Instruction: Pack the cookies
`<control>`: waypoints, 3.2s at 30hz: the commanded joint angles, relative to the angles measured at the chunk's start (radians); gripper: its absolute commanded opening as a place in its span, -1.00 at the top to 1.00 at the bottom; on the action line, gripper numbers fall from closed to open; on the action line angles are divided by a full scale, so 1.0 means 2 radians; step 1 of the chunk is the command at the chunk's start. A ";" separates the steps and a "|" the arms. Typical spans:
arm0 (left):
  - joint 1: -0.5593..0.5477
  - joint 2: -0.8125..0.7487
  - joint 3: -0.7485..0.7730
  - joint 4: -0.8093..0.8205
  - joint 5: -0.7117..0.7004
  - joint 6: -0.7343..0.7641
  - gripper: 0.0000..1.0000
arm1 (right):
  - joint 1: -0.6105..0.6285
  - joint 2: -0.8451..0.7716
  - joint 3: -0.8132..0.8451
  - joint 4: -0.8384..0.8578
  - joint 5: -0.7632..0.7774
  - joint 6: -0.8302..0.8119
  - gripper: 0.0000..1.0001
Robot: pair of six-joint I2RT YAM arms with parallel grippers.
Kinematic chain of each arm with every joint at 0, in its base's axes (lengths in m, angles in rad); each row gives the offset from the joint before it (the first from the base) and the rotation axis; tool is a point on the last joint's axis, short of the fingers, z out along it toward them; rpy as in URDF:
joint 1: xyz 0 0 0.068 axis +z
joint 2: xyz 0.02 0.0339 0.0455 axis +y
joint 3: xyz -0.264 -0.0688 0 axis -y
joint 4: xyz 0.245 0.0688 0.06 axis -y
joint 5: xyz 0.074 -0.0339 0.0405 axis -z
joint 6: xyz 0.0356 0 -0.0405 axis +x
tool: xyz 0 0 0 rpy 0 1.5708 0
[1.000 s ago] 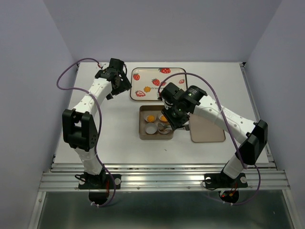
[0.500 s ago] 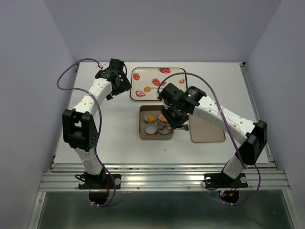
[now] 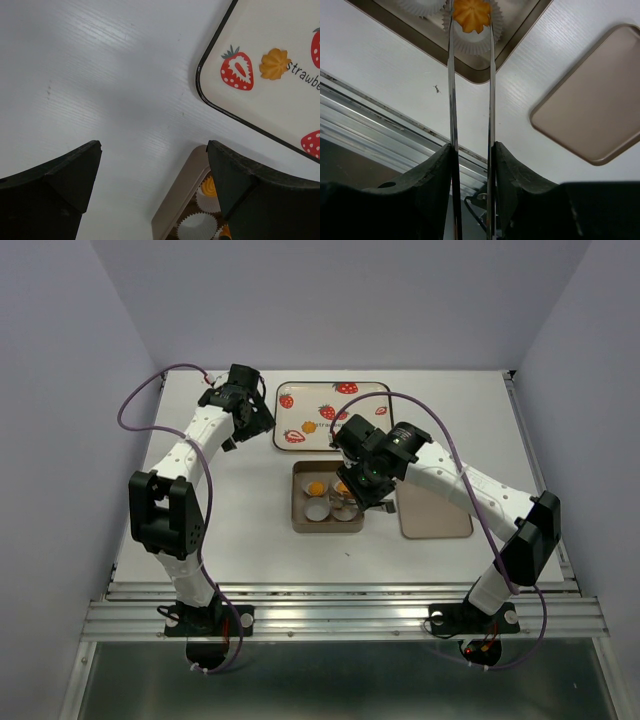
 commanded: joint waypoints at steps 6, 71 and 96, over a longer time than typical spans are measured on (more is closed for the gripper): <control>-0.001 -0.025 -0.001 -0.002 -0.007 0.004 -0.98 | 0.004 -0.002 0.004 0.019 0.003 0.002 0.18; -0.001 -0.023 0.006 -0.004 -0.005 0.008 -0.98 | 0.004 -0.011 0.009 0.016 0.020 0.016 0.03; -0.002 0.028 0.094 -0.075 -0.007 -0.007 -0.98 | -0.055 0.108 0.216 0.062 0.076 0.095 0.06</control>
